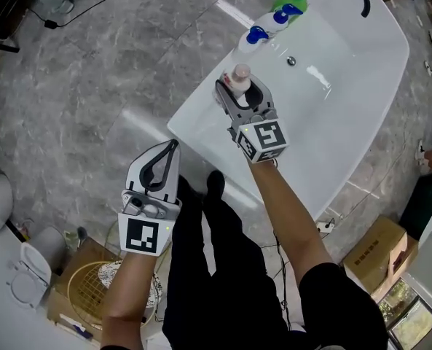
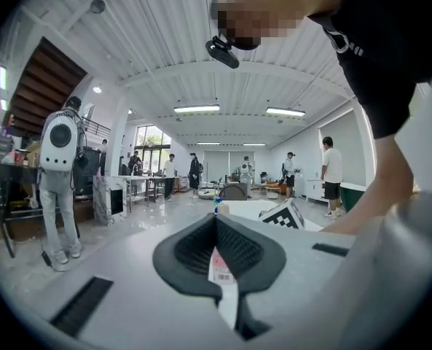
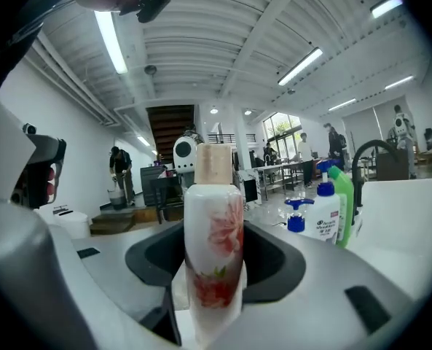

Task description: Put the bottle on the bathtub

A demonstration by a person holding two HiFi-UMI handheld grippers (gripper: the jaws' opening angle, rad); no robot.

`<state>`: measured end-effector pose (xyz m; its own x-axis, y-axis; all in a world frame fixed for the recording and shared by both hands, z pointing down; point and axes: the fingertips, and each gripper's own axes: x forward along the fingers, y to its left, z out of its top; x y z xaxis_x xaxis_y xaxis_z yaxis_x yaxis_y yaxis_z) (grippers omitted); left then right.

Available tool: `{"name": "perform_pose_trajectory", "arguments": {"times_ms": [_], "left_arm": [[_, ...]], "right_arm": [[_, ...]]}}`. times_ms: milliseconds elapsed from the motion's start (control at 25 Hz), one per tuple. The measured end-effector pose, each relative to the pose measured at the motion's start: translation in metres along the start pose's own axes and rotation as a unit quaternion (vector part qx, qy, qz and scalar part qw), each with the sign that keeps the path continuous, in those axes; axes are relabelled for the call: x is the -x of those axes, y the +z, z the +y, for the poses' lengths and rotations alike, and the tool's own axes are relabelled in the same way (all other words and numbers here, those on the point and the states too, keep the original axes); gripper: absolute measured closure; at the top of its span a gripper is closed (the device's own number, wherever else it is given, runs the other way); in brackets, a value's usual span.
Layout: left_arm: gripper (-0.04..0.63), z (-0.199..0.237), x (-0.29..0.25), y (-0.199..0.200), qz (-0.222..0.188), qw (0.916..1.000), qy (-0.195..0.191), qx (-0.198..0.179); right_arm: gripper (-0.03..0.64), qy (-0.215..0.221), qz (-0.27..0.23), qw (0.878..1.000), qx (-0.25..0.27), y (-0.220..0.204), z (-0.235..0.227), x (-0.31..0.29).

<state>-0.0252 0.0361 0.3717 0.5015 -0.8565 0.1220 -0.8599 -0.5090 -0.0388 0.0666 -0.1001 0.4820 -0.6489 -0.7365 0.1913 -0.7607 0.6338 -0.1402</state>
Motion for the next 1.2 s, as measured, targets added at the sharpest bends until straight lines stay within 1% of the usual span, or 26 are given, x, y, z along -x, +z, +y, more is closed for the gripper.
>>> {"name": "perform_pose_trajectory", "arguments": {"times_ms": [160, 360, 480, 920, 1040, 1200], "left_arm": [[0.588, -0.001, -0.009, -0.023, -0.001, 0.9997, 0.002, 0.022], [0.588, 0.001, -0.013, -0.039, -0.001, 0.9996, -0.003, 0.026], [0.589, 0.005, -0.012, -0.046, 0.001, 0.9995, 0.000, 0.031], [0.588, 0.009, -0.006, -0.051, 0.000, 0.9994, -0.001, 0.033], [0.588, 0.008, -0.005, -0.050, -0.002, 0.9994, 0.001, 0.035], [0.588, 0.003, -0.007, -0.047, -0.005, 0.9995, 0.000, 0.033]], "right_arm": [[0.387, -0.007, -0.001, 1.000, -0.001, -0.024, -0.008, -0.020], [0.387, -0.008, -0.001, 1.000, 0.013, -0.044, -0.011, -0.038], [0.387, -0.008, -0.001, 1.000, 0.016, -0.055, -0.012, -0.043], [0.382, -0.006, -0.025, 0.998, 0.063, -0.059, 0.001, -0.037], [0.380, -0.006, -0.027, 0.998, 0.061, -0.061, 0.004, -0.035], [0.371, 0.005, -0.031, 0.999, 0.041, -0.061, 0.002, -0.031]]}}
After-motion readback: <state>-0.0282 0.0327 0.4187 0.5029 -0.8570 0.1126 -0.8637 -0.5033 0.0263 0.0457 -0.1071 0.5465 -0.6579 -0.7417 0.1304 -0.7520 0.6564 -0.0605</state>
